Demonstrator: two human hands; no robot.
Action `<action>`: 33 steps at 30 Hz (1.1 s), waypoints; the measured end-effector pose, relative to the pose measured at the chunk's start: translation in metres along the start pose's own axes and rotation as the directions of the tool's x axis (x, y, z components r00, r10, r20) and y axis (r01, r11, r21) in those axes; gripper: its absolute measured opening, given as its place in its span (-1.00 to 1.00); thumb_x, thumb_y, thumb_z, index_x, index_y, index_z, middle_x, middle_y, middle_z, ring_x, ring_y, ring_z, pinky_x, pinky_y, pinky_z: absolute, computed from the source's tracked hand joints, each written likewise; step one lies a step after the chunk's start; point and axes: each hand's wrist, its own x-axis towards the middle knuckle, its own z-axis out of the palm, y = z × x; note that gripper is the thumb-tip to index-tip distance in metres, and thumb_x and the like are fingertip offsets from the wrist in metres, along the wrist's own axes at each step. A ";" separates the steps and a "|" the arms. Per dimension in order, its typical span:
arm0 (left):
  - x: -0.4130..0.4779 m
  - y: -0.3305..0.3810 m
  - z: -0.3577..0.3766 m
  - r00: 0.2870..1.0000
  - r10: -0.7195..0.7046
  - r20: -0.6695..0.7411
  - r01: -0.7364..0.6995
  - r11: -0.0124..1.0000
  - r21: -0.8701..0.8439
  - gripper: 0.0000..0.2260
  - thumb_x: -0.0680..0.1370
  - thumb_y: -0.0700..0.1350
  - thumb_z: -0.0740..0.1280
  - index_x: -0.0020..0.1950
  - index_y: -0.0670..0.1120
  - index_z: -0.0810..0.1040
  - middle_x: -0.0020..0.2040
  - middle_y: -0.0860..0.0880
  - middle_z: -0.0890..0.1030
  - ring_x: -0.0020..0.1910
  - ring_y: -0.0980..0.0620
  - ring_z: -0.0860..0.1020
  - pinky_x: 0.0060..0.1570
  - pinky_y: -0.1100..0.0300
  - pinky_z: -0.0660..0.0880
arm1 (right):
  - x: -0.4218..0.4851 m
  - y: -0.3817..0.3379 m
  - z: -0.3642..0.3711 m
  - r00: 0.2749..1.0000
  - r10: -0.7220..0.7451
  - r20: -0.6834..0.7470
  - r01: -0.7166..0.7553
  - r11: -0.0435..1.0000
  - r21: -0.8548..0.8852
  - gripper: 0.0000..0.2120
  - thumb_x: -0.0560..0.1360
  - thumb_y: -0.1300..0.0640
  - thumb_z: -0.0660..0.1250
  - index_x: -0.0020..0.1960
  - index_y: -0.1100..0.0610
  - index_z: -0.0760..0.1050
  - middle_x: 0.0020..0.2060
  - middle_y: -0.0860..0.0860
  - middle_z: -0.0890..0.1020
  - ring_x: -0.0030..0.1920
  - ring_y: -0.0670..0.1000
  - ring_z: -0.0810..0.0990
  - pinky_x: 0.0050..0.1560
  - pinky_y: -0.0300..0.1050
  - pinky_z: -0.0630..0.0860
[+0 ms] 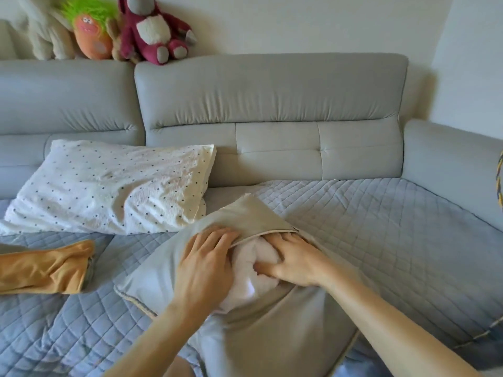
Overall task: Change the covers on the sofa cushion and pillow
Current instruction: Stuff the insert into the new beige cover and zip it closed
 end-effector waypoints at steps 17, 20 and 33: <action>-0.009 -0.017 -0.017 0.943 -0.321 0.086 0.331 0.891 -0.309 -0.32 0.35 -0.23 0.10 0.37 0.30 0.46 0.43 0.12 0.46 0.41 -0.07 0.41 0.32 -0.23 0.38 | 0.025 0.032 -0.010 0.932 0.316 -0.175 -0.270 0.931 0.244 -0.66 0.38 -0.01 0.26 0.16 -0.13 0.40 0.00 -0.06 0.65 0.05 0.10 0.60 0.04 0.02 0.52; 0.046 -0.019 -0.031 0.982 -0.175 -0.064 0.142 0.927 -0.348 -0.39 0.34 -0.25 0.11 0.27 0.18 0.60 0.31 0.12 0.57 0.26 -0.05 0.54 0.20 0.04 0.53 | 0.016 0.029 -0.027 0.852 0.365 -0.375 -0.277 0.922 0.269 -0.83 0.52 0.10 0.21 0.11 -0.03 0.39 -0.11 0.04 0.62 -0.11 0.19 0.53 -0.14 0.03 0.44; 0.100 0.040 0.083 0.897 -0.036 0.441 0.268 0.837 -0.477 -0.68 0.60 0.19 0.24 0.36 0.35 0.38 0.36 0.09 0.39 0.31 -0.01 0.48 0.28 0.12 0.39 | -0.037 0.166 -0.035 0.605 0.772 -0.196 -0.725 0.636 0.266 -0.36 0.51 -0.34 0.01 0.38 0.08 0.35 0.34 0.24 0.45 0.33 0.29 0.42 0.27 0.15 0.41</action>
